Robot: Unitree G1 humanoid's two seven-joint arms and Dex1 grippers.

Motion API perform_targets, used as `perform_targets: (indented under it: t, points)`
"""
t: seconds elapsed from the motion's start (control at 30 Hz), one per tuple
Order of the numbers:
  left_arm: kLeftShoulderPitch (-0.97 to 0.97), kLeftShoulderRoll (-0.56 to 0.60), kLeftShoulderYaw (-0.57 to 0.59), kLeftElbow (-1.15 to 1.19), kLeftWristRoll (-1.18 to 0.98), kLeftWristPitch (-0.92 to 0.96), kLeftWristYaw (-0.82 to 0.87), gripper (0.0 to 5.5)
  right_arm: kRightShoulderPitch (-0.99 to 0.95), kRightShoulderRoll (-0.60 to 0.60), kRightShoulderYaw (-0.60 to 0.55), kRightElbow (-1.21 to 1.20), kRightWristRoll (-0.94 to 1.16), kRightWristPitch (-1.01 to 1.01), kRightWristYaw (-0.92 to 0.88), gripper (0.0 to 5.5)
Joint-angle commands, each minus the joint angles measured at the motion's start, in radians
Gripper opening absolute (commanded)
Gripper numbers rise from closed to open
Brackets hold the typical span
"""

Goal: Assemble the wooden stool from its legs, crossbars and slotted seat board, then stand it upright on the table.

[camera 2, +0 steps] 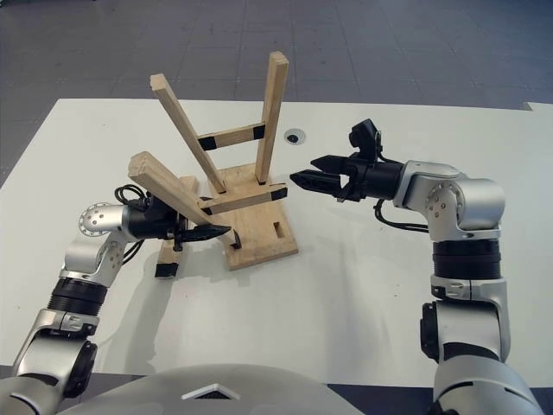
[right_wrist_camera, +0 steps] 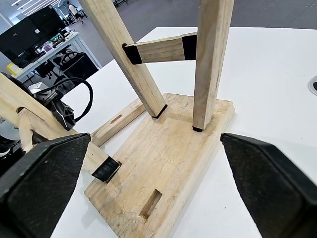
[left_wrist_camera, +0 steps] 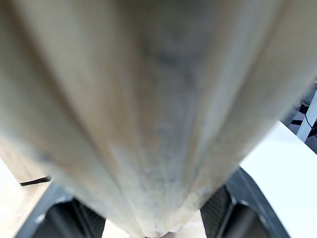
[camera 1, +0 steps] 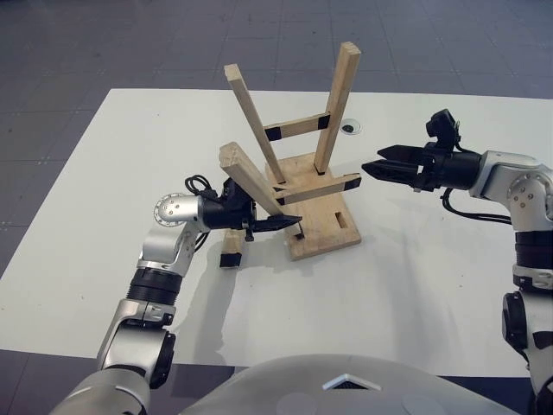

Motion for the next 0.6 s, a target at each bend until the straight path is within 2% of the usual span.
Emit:
perform_targets:
  t: [0.03,0.47,0.6]
  points:
    - [-0.015,0.015,0.014,0.026,0.024,-0.003,-0.003,2.12,0.006,0.002,-0.012,-0.016,0.01,0.017,-0.007,4.85]
    - [0.095,-0.021,-0.02,-0.008,0.044,-0.012,0.019,2.12,-0.003,0.004,-0.007,-0.018,0.007,0.031,-0.001,4.85]
    - [0.107,-0.014,-0.025,0.058,0.081,-0.067,0.018,2.12,-0.003,0.005,-0.009,-0.023,0.008,0.035,-0.004,4.85]
